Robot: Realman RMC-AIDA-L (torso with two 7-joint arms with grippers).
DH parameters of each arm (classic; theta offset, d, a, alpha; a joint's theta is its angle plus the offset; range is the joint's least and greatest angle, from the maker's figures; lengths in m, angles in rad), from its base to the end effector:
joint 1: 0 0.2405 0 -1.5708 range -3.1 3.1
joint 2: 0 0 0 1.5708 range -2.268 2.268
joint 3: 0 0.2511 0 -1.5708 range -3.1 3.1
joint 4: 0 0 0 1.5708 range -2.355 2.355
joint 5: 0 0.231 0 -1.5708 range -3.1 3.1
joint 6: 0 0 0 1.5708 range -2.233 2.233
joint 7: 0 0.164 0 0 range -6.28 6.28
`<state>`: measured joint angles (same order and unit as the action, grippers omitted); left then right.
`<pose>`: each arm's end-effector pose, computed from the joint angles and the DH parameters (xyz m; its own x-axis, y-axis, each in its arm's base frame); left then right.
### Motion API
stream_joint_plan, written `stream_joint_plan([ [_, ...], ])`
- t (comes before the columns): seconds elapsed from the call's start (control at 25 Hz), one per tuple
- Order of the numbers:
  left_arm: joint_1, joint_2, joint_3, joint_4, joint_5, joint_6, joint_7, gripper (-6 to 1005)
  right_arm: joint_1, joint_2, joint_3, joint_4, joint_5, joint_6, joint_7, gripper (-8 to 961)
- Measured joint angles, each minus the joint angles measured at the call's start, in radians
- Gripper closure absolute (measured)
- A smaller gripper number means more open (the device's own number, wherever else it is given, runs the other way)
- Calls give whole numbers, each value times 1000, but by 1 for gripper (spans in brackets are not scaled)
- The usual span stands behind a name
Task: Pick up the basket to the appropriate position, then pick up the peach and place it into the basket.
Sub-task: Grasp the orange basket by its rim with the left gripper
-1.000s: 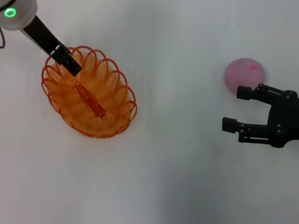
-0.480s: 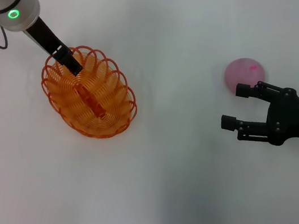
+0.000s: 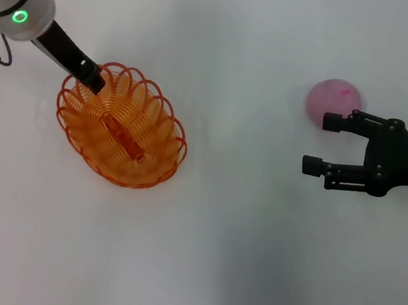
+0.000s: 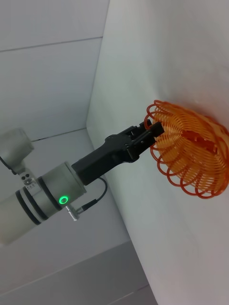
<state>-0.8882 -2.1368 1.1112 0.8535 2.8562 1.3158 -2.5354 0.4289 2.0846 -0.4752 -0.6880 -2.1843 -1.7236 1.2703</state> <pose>-0.2039 0.4316 -0.0461 0.6376 0.7461 -0.1917 0.5741 -0.6262 -0.5276 0.3079 0.2999 0.0024 0.7888 -0.3611 -0.4974 -0.4814 -0.8661 -0.1346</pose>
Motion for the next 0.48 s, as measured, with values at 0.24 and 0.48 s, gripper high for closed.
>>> stream_joint_plan([
  [0.24,0,0,1,-1,0,10,0,606,1,0,1,3,0,0,0,6],
  [0.48,-1,1,1,1,0,12,-1,858,1,0,3,4,0,0,0,6],
])
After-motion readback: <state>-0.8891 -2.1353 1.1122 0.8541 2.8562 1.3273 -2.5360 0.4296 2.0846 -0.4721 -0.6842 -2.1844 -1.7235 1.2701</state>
